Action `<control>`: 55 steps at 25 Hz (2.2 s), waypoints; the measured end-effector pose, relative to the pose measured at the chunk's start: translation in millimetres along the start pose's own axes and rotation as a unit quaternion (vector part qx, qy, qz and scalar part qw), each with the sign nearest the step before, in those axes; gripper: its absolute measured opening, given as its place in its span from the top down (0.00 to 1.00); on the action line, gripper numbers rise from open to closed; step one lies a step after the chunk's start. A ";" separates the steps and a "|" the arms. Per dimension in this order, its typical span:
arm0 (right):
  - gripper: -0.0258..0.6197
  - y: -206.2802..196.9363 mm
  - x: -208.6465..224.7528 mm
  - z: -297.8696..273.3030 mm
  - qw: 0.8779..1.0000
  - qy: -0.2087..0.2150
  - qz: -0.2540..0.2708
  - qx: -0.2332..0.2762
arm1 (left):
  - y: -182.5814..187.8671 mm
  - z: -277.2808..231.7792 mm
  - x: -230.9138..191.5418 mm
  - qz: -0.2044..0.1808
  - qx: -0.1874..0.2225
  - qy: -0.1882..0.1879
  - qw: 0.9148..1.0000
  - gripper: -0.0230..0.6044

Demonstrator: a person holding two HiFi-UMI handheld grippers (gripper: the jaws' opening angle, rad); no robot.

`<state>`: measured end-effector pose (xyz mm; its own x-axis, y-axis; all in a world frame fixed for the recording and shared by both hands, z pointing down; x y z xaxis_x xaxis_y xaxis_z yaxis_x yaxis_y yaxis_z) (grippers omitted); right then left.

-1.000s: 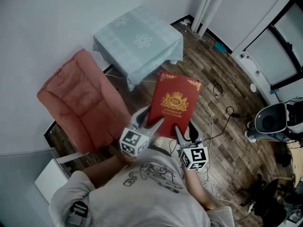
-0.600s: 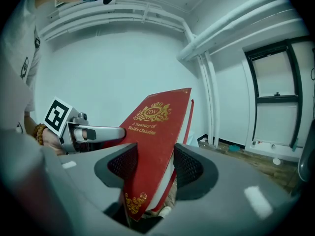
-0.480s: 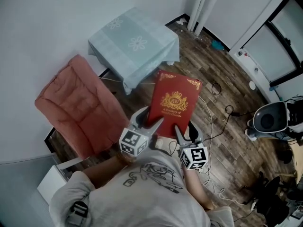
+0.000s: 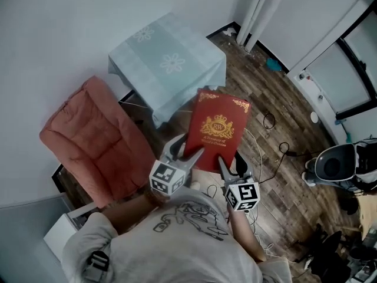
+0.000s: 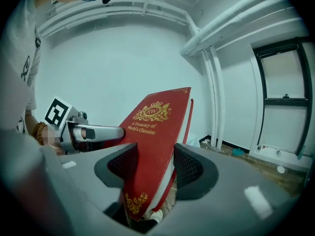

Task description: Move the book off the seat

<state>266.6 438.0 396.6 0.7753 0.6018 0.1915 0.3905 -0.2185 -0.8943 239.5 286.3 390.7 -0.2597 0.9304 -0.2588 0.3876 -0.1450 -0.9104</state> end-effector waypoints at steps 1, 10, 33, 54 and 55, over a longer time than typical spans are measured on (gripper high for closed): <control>0.60 5.8 2.8 -11.2 1.000 0.002 0.002 0.000 | 4.4 -6.2 -10.2 0.002 0.000 0.001 1.000 0.52; 0.60 60.3 26.8 -126.8 0.999 0.024 0.015 -0.016 | 45.3 -58.7 -113.3 0.026 0.005 0.025 0.999 0.51; 0.59 151.0 -36.4 -342.6 0.959 0.252 0.113 -0.065 | 88.7 -15.0 -290.9 0.118 0.063 0.256 0.957 0.51; 0.59 152.5 -51.7 -453.1 0.876 0.419 0.194 -0.143 | 59.5 -19.9 -346.5 0.205 0.098 0.417 0.880 0.51; 0.59 150.2 -49.7 -457.8 0.876 0.418 0.193 -0.147 | 57.1 -23.0 -350.6 0.205 0.096 0.416 0.881 0.51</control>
<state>513.9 23.6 437.9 0.9220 -0.3059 0.2372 0.0353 -0.5437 -0.8385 373.1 -40.5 436.9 0.6361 0.6999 -0.3249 0.1200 -0.5057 -0.8543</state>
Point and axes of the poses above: the fingertips, and each gripper's own axes: z backward along the fingers, x to its right, y out of its top, the point moved 4 cm from there along z, backward along the fingers, and after that the axes turned 4 degrees about -x, right-handed, at the moved point
